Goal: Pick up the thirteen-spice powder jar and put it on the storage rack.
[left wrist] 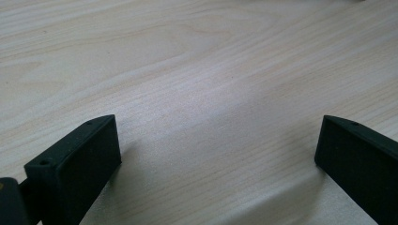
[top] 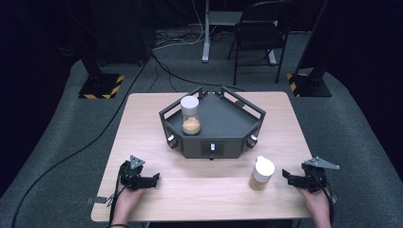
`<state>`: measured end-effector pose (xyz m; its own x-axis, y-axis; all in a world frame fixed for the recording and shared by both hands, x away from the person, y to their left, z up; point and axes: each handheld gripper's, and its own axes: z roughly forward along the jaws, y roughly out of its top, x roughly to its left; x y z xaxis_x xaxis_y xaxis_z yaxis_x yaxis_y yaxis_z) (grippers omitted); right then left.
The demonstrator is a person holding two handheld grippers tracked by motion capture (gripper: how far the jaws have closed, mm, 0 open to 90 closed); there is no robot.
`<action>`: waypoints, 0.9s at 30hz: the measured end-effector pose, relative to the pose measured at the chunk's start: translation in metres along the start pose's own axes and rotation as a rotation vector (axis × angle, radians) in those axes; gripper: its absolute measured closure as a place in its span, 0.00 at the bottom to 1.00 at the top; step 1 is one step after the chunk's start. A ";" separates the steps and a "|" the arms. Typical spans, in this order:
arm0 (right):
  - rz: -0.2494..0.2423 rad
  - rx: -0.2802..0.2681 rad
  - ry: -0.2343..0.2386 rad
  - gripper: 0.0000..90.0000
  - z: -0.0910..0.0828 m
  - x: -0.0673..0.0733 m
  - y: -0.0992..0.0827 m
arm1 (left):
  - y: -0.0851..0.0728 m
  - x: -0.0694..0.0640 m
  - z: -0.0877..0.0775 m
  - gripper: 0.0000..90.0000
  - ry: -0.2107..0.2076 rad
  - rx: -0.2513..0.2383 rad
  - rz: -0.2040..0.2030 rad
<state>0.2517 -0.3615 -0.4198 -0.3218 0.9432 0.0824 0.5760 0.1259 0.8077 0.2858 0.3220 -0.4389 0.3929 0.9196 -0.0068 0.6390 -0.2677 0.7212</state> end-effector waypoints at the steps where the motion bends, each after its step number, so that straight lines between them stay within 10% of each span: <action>1: -0.002 -0.005 0.004 0.09 -0.002 0.000 0.001 | 0.000 0.000 0.000 0.00 0.000 -0.002 -0.003; 27: -0.110 -0.078 0.222 0.10 -0.050 0.023 0.021 | 0.000 0.000 0.000 0.00 0.001 0.000 0.000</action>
<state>0.2186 -0.3523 -0.3712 -0.5415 0.8333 0.1108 0.4712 0.1917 0.8609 0.2863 0.3217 -0.4389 0.3919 0.9200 -0.0064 0.6389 -0.2672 0.7214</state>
